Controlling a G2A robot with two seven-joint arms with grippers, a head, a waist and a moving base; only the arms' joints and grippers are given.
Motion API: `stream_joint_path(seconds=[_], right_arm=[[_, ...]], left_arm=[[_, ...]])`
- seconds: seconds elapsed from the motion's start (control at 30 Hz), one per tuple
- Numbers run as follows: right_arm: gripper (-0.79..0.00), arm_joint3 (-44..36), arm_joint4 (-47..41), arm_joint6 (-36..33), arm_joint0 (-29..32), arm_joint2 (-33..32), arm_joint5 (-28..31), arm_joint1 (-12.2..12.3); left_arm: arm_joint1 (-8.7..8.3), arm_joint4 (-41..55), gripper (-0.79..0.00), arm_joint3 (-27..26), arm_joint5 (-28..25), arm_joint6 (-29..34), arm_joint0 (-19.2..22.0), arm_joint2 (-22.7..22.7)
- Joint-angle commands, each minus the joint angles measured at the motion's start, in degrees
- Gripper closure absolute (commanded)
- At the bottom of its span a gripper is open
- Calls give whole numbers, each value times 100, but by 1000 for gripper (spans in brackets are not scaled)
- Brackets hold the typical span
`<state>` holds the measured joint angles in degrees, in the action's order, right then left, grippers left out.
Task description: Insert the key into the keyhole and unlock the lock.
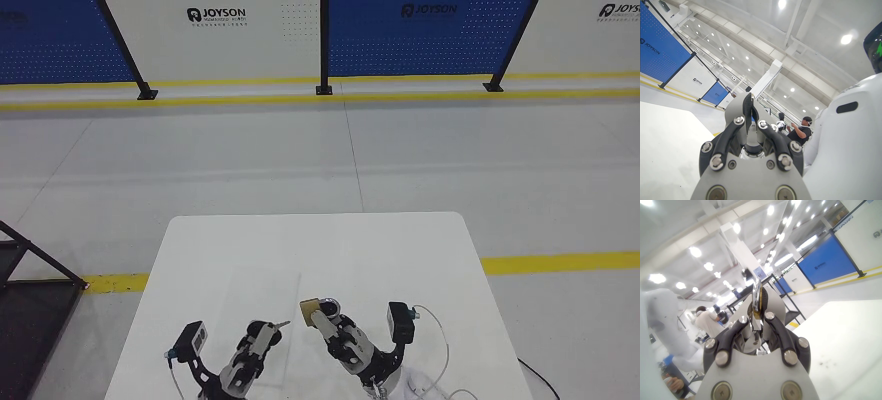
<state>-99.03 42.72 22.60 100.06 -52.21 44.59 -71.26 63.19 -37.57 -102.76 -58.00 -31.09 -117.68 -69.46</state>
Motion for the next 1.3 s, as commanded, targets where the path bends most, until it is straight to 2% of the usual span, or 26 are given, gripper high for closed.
stream_joint_path(seconds=[0.0,0.63,1.27], right_arm=[[0,0,0,0,0,0,0,0],[0,0,0,0,0,0,0,0],[0,0,0,0,0,0,0,0]], left_arm=[[-13,27,0,24,0,5,39,49],[-56,-11,0,167,0,-136,227,369],[48,-12,0,237,56,-272,360,483]])
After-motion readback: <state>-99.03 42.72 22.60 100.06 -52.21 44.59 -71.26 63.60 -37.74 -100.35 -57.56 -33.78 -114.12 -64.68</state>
